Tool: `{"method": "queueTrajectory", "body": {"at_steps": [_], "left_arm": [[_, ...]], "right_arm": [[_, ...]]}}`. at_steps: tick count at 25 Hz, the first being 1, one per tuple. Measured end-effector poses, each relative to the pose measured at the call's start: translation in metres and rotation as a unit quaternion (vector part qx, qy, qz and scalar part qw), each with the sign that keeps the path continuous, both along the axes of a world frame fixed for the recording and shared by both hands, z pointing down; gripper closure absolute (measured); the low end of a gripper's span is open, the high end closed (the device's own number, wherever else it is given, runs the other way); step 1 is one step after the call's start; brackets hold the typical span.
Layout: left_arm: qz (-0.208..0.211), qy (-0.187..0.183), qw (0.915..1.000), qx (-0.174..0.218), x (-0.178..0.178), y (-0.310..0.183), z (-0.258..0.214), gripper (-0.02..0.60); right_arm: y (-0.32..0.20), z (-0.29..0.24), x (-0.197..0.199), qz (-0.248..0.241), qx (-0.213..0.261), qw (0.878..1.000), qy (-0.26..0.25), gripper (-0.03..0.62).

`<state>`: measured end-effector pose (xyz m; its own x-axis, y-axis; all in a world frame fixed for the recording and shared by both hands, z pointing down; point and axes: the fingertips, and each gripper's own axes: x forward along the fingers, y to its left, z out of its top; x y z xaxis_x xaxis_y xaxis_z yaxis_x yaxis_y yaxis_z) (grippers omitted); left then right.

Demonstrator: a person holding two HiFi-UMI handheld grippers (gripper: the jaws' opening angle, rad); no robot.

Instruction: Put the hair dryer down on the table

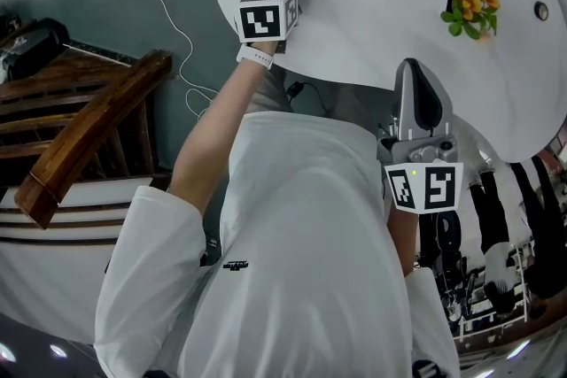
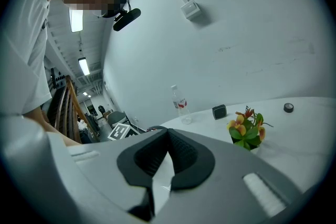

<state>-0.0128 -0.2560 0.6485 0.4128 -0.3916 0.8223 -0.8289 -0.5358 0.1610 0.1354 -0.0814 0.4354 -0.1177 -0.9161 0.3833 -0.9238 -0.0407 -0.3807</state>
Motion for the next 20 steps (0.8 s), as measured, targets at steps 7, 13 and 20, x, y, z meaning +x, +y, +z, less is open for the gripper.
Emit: {"method": "queueTrajectory", "body": {"at_steps": [7,13,20], "left_arm": [[0.013,-0.012,0.9998,0.002,0.004,0.002,0.003,0.313],[0.017,-0.011,0.9998,0.009,0.003,0.003,-0.001,0.287],[0.007,-0.005,0.9993,0.035,-0.005,0.008,-0.022,0.285]], "right_arm": [[0.005,-0.003,0.002,-0.002,0.005,1.000,0.000,0.582],[0.012,-0.006,0.007,-0.002,0.010,1.000,0.002,0.582],[0.018,-0.013,0.008,-0.008,0.023,1.000,0.003,0.582]]}}
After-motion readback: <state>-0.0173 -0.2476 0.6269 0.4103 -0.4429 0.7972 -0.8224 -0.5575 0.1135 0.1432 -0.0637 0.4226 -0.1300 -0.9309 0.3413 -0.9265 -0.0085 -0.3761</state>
